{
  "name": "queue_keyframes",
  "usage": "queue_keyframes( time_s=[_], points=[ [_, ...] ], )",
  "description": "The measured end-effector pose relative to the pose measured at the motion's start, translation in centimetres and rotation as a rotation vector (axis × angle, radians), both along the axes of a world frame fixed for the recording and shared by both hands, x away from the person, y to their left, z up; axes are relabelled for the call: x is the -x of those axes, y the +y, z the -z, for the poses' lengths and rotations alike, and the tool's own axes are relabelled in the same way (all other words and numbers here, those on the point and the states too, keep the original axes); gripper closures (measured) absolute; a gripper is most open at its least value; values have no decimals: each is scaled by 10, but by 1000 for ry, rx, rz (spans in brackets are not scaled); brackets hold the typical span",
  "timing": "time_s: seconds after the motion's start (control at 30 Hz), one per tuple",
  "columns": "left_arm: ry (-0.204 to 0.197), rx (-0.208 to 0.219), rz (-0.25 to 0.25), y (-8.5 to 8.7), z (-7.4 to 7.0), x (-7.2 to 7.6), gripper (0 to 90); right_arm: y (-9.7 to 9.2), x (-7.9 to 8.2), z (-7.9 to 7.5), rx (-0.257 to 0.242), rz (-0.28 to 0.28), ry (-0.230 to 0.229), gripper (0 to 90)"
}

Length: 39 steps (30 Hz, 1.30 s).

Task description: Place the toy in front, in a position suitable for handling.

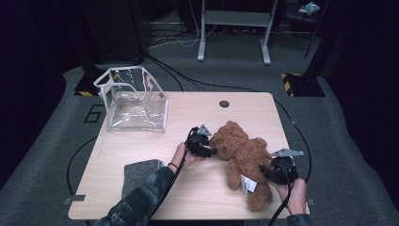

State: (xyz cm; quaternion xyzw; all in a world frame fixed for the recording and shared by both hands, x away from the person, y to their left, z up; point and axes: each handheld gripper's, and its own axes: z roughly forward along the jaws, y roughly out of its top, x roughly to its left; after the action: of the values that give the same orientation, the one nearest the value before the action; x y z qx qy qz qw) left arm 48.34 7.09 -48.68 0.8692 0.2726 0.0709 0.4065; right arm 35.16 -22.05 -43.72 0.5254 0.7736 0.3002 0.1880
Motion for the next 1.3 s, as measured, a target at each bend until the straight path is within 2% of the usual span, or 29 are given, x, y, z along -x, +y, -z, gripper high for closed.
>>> queue_keyframes(
  time_s=[0.3,0.33,0.4,0.53,0.67,0.7,0.73,1.0,1.3],
  points=[
    [-25,-6,-5,-4,2,1,784,0,1,-1,-6,-11,-4,728],
    [-29,-9,-4,-5,1,2,803,1,1,-1,-10,-9,-10,732],
    [-43,-16,-5,-5,0,3,827,2,3,-3,13,3,-48,743],
    [-53,-12,-4,-3,-4,7,843,4,7,-5,31,16,-105,756],
    [-73,5,-2,0,-9,12,847,2,8,-11,37,26,-136,766],
    [-85,7,-7,0,-10,14,847,2,9,-13,39,31,-162,769],
    [-88,30,-18,1,-12,16,849,4,8,-17,52,33,-189,772],
    [-110,59,-54,16,-22,23,853,9,-3,-32,81,14,-226,774],
    [-118,103,-110,44,-37,32,852,26,-30,-51,126,-75,-267,772]
  ],
)
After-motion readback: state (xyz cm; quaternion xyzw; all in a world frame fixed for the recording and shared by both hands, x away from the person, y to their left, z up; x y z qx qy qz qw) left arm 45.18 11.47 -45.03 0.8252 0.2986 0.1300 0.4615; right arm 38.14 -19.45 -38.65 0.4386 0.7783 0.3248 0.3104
